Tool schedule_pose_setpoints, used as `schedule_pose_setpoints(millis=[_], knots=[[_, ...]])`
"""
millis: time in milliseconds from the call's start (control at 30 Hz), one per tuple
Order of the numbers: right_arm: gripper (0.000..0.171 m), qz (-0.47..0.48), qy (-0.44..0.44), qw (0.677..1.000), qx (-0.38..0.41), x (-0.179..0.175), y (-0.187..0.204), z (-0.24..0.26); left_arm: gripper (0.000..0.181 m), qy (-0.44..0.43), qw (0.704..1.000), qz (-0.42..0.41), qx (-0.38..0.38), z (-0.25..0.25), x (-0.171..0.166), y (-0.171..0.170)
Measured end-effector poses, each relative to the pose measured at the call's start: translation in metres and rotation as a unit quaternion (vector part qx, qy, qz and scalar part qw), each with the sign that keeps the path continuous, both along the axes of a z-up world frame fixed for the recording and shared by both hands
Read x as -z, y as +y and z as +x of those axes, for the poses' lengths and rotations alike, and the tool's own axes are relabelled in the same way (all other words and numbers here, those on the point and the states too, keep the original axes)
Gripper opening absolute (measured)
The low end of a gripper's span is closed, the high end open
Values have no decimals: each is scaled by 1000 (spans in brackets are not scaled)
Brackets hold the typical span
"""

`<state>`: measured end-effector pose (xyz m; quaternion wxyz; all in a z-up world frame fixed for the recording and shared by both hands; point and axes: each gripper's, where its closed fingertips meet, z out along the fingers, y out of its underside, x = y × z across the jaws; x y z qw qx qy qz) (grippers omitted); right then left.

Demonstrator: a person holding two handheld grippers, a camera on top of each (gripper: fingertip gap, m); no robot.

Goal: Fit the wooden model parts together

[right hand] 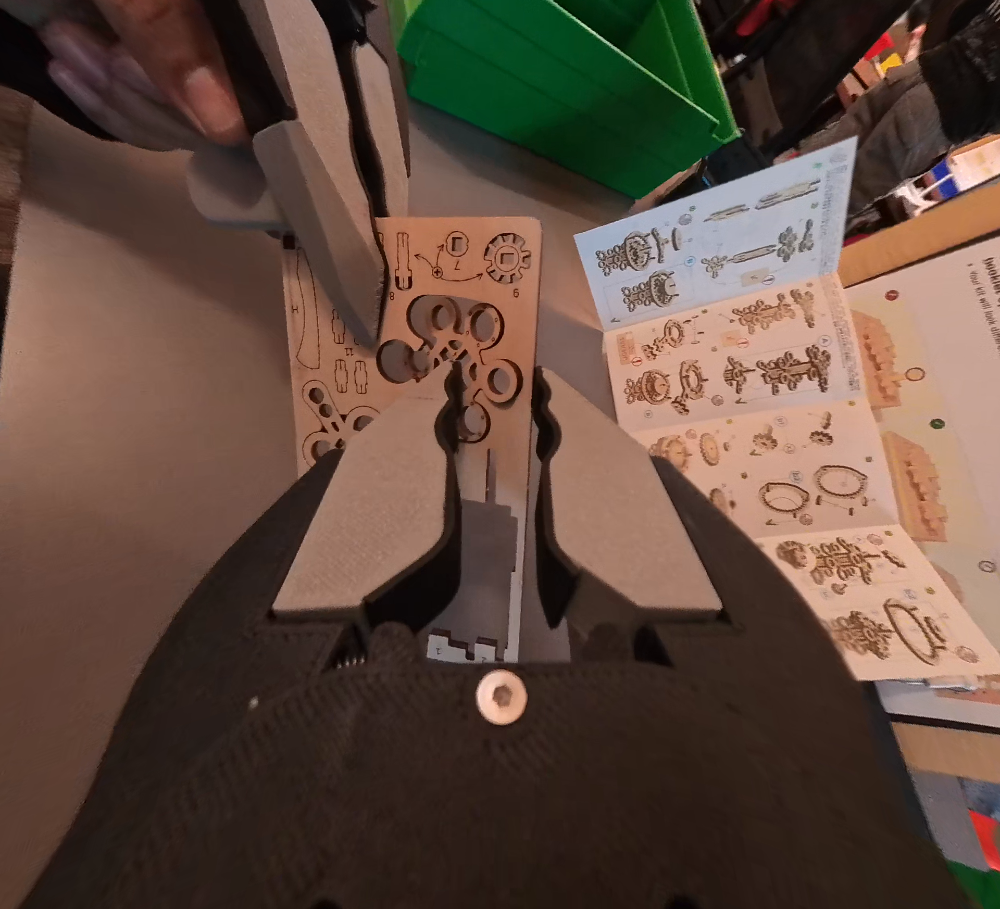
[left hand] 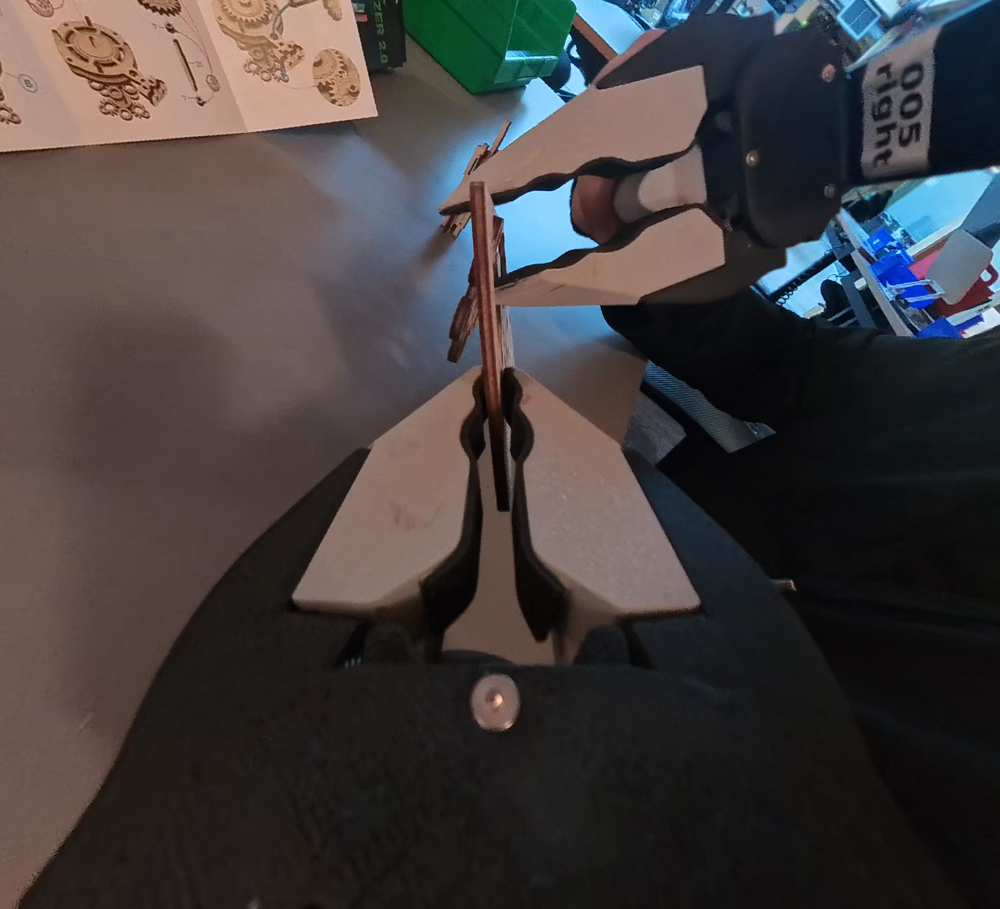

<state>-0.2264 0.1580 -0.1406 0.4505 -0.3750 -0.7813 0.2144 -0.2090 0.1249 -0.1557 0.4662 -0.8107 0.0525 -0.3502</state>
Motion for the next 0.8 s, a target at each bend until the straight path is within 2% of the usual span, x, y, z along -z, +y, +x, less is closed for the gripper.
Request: schedule_pose_setpoints(millis=[67, 133, 300, 400, 467, 567, 700, 800], knots=[[22, 10, 7, 1000, 0, -1, -1, -1, 1, -2, 1000, 1, -2, -2, 1, 0], [23, -23, 19, 999, -15, -5, -4, -2, 1, -10, 1000, 9, -6, -4, -1, 0], [20, -208, -2, 976, -66, -17, -3, 7, 2, -12, 1000, 12, -12, -7, 1, 1], [15, -274, -15, 960, -62, -20, 11, 10, 2, -12, 1000, 12, -7, -7, 2, -2], [11, -278, -11, 959, -44, -18, 22, 8, 2, -10, 1000, 13, 0, -5, 1, -3], [7, -290, -12, 955, -59, -17, 14, 9, 2, -6, 1000, 12, 1, -3, 1, -2], [21, -256, 62, 964, -39, -36, 23, 12, 0, -5, 1000, 18, -16, -6, -1, 2], [25, -213, 68, 973, -64, -35, 5, 22, 1, -6, 1000, 20, -18, -6, -2, 2]])
